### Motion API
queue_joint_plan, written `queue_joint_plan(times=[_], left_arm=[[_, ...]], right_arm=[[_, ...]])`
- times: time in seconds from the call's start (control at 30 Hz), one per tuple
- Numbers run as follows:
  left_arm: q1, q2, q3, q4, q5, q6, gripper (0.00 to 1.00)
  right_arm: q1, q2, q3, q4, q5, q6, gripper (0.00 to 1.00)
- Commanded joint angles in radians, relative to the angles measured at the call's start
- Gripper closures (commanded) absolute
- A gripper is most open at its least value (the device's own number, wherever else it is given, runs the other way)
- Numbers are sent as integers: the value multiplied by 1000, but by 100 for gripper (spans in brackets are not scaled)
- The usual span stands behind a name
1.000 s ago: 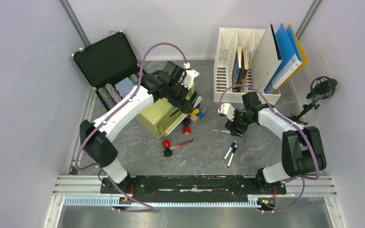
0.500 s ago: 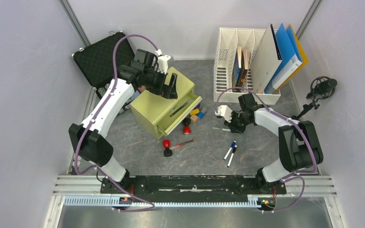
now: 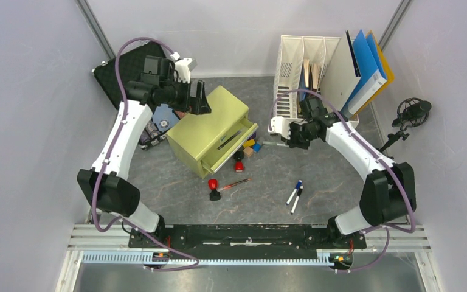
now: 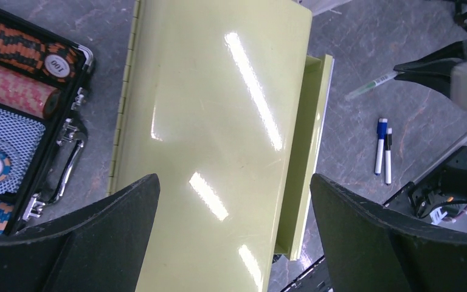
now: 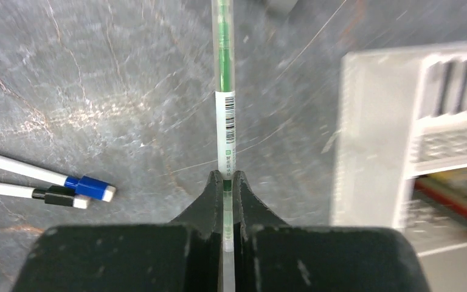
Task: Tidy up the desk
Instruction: Pick up the stationery from the center of the board, then place the stationery in the drawer.
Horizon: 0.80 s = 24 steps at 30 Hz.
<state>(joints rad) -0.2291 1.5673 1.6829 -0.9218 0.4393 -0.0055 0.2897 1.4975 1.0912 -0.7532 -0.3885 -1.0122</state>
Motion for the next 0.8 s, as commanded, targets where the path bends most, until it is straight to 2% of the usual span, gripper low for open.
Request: queue_joint_plan(times=[0.0,0.33,0.57,0.77], left_arm=[[36,-45,46,30,47,-34,0],[80,-63,38,56,52,-40,0],[107,-95,11,87,55,-39,0],[125,-120,-7,92,55,-30,0]], right_arm=[[72,-38,192,-162,-24,-133,100],[306,130,565,-230,69,-285,100],[431,270,694,-224,128,-382,100],[485,339,708,-172,158,-444,97]])
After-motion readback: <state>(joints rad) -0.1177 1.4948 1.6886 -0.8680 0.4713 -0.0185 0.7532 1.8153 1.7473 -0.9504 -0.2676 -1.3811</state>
